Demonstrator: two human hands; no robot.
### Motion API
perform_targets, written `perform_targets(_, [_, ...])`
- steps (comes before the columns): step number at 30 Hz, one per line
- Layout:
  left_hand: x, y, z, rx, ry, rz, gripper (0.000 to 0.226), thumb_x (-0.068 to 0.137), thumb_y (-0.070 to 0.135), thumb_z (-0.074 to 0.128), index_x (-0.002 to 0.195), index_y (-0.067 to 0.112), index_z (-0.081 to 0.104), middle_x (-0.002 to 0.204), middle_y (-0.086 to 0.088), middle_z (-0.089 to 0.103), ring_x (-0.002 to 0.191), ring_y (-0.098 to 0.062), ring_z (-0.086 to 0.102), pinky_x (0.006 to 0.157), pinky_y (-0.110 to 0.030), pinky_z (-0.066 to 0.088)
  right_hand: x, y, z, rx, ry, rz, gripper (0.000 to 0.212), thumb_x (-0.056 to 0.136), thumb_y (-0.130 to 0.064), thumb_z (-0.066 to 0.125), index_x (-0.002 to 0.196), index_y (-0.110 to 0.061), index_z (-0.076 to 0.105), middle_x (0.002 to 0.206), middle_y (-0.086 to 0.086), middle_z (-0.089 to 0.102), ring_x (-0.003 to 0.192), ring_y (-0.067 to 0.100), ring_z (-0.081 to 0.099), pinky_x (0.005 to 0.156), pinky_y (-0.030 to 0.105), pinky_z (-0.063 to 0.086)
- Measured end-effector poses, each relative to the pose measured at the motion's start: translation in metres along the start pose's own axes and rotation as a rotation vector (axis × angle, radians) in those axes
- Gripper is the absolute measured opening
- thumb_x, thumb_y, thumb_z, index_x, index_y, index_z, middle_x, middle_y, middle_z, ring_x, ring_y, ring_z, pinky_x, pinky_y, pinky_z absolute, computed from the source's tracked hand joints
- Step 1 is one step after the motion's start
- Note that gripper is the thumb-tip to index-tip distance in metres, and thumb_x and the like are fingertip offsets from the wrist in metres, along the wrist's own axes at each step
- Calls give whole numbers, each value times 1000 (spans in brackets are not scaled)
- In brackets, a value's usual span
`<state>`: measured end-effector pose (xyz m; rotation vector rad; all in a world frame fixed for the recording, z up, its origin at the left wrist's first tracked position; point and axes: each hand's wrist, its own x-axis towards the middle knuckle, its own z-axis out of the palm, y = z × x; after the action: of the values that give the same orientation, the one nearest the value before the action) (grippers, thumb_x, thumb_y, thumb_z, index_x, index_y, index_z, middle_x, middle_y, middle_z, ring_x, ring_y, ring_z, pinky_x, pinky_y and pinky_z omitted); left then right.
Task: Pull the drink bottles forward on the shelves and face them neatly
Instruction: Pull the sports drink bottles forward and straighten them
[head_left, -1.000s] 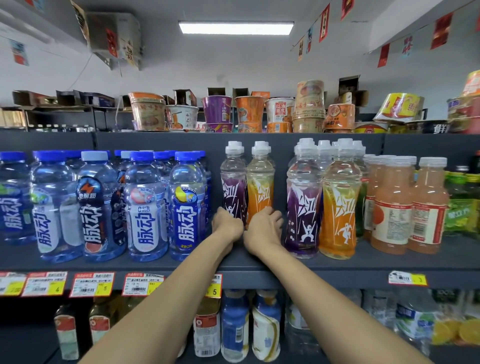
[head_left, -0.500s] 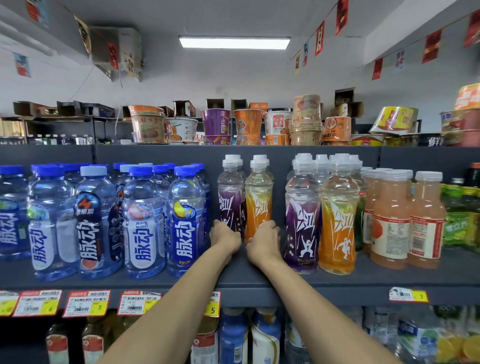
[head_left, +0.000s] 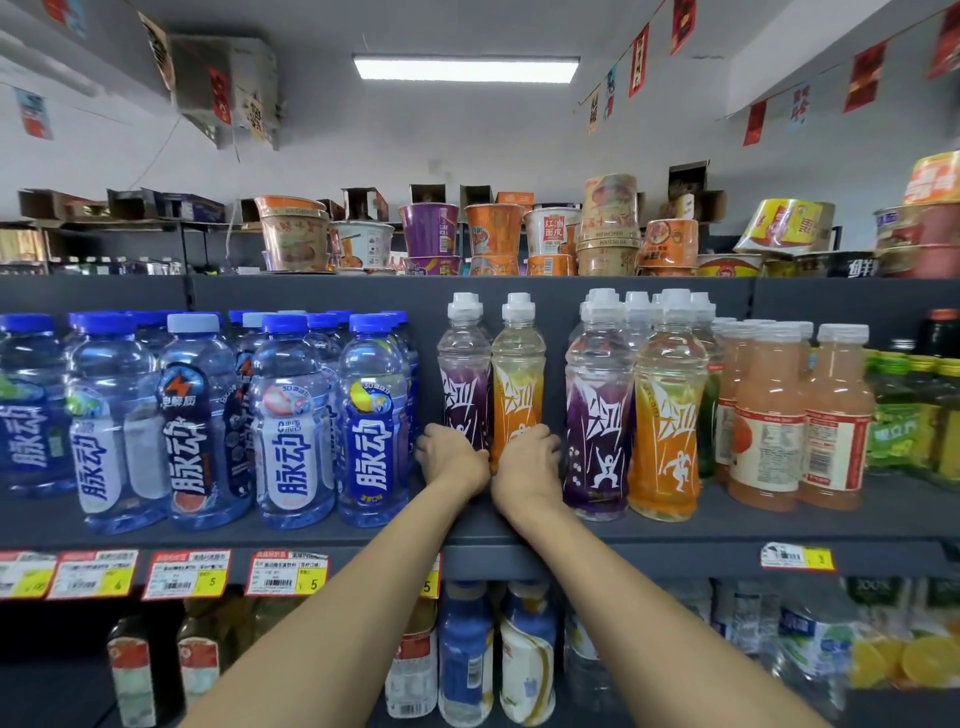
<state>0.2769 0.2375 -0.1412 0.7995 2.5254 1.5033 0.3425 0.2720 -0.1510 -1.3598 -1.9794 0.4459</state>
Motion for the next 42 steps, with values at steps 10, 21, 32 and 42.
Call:
perform_targets(10, [-9,-4,-6,-13,4,15,78,89,24,75,143,-6,27,151,-26,34,141,-40,33,115,-43,30,-5,-1,-4,-65,16,-61,62,105,-15,48,146,13,10,148,23,33,133,30,45,106,31,40])
perform_targets(21, [-13,-4,-6,-6,15,30,73,90,23,73,141,-5,29,148,-26,38,139,-39,36,114,-43,33,-8,-2,-8,-109,2,-66,46,107,-8,33,145,12,18,144,27,43,129,35,53,96,36,51])
perform_targets(32, [-20,-6,-12,65,-10,75,65,93,21,68,139,-7,32,144,-26,43,136,-38,41,111,-41,37,-16,0,-11,-243,7,-147,47,105,5,24,143,25,3,148,37,31,135,44,45,107,44,45])
perform_targets(42, [-29,-10,-21,92,-71,138,54,92,13,64,136,-5,39,139,-24,49,128,-37,49,106,-44,44,-27,2,-21,-152,-74,-154,61,106,-5,38,149,17,0,155,37,21,144,39,34,113,37,36])
